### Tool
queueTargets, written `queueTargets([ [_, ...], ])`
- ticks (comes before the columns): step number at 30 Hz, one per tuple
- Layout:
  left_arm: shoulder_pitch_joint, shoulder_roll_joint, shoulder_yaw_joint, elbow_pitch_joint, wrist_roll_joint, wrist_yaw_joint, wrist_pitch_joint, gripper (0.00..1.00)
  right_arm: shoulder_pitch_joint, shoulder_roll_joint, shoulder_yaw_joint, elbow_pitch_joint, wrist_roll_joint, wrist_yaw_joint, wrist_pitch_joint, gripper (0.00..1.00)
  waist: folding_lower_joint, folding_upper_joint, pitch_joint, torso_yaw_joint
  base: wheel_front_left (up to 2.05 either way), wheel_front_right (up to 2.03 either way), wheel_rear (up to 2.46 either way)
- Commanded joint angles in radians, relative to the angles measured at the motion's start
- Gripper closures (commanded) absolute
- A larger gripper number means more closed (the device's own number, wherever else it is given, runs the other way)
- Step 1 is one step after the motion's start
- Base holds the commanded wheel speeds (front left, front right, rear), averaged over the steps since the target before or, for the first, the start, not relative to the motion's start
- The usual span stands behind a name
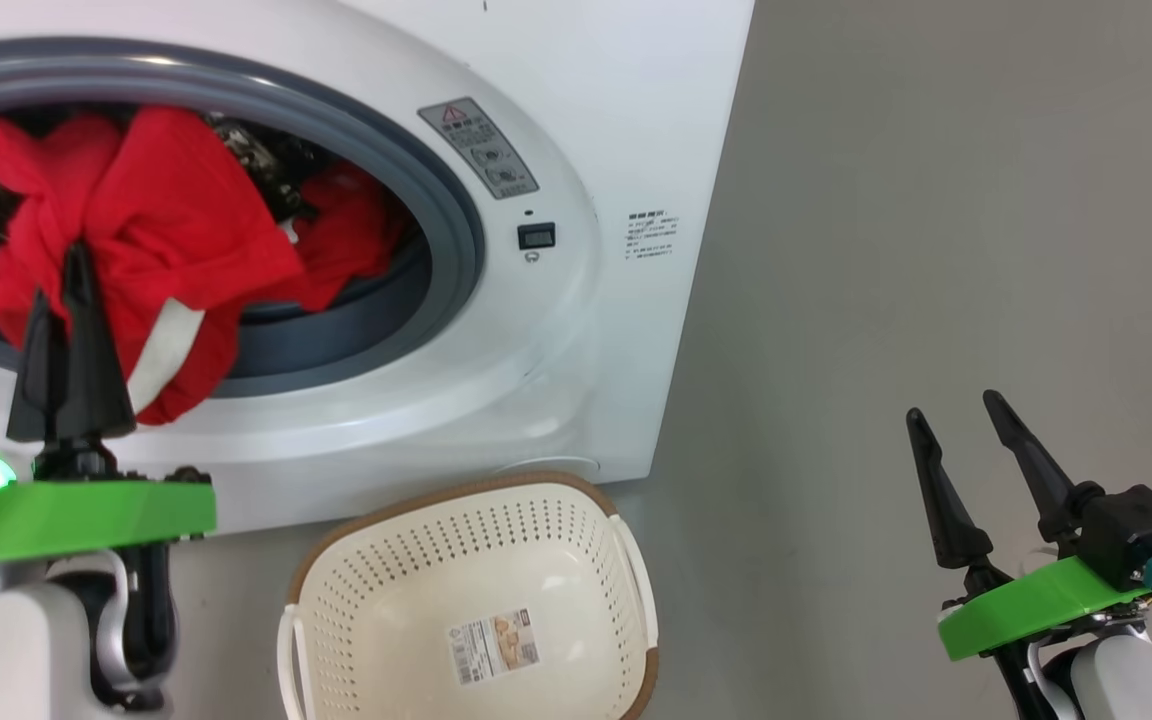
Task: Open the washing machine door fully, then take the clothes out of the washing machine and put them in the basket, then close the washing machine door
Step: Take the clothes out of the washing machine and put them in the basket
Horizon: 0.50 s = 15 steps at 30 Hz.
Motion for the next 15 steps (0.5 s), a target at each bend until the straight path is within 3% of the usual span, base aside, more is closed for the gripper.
queueTargets([
  [1, 0.016, 0.022, 0.024, -0.052, 0.007, 0.007, 0.009, 1.00, 0.008, -0.005, 0.018, -0.019, -0.008, 0.003, -0.006, 0.00, 0.0000, 0.0000, -0.024, 0.002, 0.00, 0.00, 0.00],
  [9, 0.110, 0.001, -0.013, -0.181, -0.006, 0.025, 0.051, 1.00, 0.020, 0.003, 0.011, -0.024, -0.008, 0.003, -0.006, 0.00, 0.0000, 0.0000, -0.041, -0.004, 0.00, 0.00, 0.00],
  [15, 0.188, -0.015, -0.063, -0.202, -0.032, 0.046, 0.069, 1.00, 0.024, 0.011, 0.006, -0.033, -0.010, 0.003, -0.006, 0.00, 0.0000, 0.0000, -0.026, -0.007, 0.00, 0.00, 0.00],
])
